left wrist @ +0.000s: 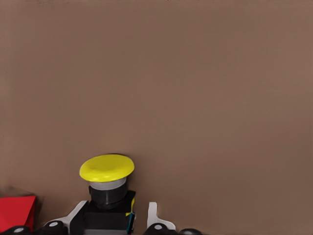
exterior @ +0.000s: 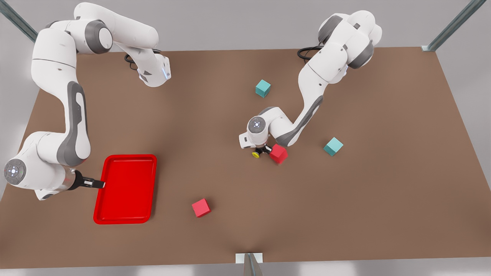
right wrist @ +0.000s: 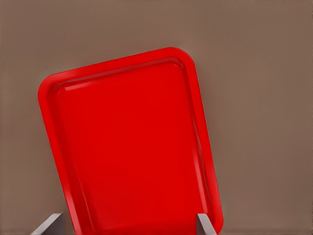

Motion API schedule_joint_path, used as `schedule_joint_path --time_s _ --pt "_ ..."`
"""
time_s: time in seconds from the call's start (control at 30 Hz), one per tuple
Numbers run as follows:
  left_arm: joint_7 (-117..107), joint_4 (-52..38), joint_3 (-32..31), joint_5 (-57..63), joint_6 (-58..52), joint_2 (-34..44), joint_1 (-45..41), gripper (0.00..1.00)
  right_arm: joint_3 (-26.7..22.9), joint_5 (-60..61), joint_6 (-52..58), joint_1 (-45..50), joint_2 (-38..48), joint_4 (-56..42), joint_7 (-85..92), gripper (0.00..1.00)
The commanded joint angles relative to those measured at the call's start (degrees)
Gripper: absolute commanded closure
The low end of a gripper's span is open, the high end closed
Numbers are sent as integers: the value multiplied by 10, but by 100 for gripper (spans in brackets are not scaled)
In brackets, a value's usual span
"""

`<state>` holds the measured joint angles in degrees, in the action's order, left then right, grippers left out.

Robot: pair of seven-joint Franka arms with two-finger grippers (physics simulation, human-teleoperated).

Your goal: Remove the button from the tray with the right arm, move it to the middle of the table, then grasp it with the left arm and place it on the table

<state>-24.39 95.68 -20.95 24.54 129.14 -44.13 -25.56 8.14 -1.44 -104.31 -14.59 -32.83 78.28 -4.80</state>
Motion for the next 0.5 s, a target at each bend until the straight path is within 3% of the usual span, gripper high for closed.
schedule_joint_path --time_s 0.0,0.07,0.23,0.47 --pt "15 0 0 -53 6 0 0 45 0 -5 12 -1 4 0 -6 0" --pt "9 0 0 -53 6 0 -1 50 -2 -26 54 -11 22 1 3 0" --pt "4 -6 0 -53 -11 5 2 53 -1 -26 5 -10 34 -2 3 0" --pt "3 -73 -2 -61 -122 13 3 53 -1 -25 -15 -7 29 2 2 0"
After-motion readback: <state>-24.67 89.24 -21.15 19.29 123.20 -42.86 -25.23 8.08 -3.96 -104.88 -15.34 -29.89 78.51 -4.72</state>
